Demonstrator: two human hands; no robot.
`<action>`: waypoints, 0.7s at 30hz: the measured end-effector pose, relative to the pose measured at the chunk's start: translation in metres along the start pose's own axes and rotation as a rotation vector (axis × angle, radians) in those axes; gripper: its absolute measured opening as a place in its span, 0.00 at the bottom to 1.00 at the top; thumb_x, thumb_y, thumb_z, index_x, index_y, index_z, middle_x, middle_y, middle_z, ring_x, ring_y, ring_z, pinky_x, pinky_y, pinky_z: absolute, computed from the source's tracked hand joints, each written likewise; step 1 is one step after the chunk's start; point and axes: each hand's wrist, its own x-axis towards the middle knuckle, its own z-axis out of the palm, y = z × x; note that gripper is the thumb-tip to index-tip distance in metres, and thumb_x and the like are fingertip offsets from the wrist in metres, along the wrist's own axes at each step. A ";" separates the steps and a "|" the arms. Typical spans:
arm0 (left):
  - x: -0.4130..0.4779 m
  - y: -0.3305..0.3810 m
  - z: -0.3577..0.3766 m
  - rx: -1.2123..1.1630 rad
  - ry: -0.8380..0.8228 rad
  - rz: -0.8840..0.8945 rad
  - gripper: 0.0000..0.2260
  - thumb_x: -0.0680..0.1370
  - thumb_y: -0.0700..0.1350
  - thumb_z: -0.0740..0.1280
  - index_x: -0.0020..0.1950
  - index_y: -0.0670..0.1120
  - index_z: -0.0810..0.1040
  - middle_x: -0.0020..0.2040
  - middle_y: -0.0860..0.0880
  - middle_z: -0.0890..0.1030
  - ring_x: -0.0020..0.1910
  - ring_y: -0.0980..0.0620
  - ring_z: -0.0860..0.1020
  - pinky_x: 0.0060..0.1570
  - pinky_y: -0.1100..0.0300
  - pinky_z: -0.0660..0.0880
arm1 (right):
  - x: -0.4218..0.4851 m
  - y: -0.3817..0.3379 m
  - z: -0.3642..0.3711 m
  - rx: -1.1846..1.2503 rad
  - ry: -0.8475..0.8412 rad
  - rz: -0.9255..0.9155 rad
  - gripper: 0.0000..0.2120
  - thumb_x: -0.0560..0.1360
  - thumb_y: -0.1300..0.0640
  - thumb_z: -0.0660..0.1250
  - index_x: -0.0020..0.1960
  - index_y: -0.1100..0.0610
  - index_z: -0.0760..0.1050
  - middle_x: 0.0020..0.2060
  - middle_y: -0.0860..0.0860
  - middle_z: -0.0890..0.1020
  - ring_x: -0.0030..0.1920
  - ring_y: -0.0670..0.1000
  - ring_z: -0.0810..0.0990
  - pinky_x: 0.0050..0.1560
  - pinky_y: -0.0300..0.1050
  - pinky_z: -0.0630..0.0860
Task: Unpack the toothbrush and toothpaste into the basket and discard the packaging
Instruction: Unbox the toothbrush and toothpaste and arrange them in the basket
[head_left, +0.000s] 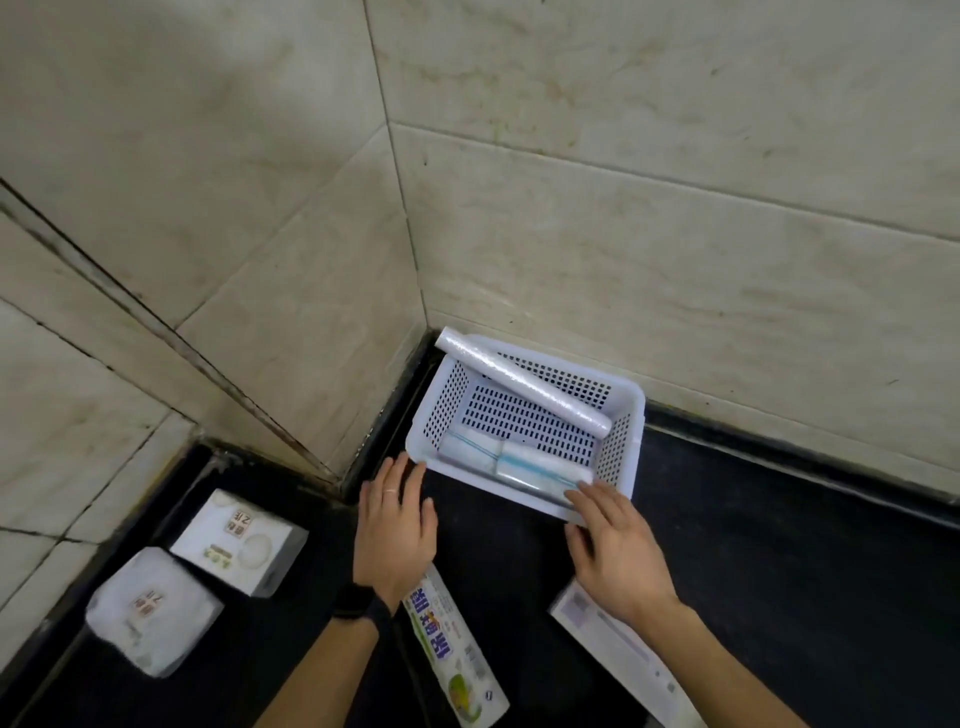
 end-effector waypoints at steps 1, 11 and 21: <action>-0.013 -0.003 0.002 0.039 -0.034 0.023 0.24 0.77 0.47 0.57 0.73 0.45 0.68 0.75 0.43 0.67 0.76 0.44 0.60 0.72 0.38 0.61 | -0.007 0.000 0.005 -0.043 -0.030 -0.001 0.26 0.81 0.47 0.54 0.77 0.54 0.66 0.77 0.52 0.66 0.79 0.55 0.60 0.78 0.54 0.57; -0.095 -0.012 0.018 0.586 -0.396 0.549 0.39 0.65 0.40 0.76 0.74 0.55 0.69 0.77 0.45 0.65 0.76 0.42 0.63 0.72 0.35 0.59 | -0.026 0.007 0.020 -0.120 -0.277 0.004 0.33 0.83 0.48 0.48 0.80 0.51 0.32 0.78 0.44 0.32 0.79 0.48 0.31 0.78 0.63 0.39; -0.075 0.001 0.021 0.640 -0.328 0.752 0.19 0.61 0.47 0.79 0.50 0.57 0.80 0.46 0.49 0.83 0.47 0.46 0.81 0.63 0.38 0.72 | -0.023 0.003 -0.003 -0.058 -0.368 0.008 0.32 0.84 0.47 0.49 0.82 0.51 0.37 0.81 0.47 0.39 0.80 0.48 0.34 0.78 0.62 0.37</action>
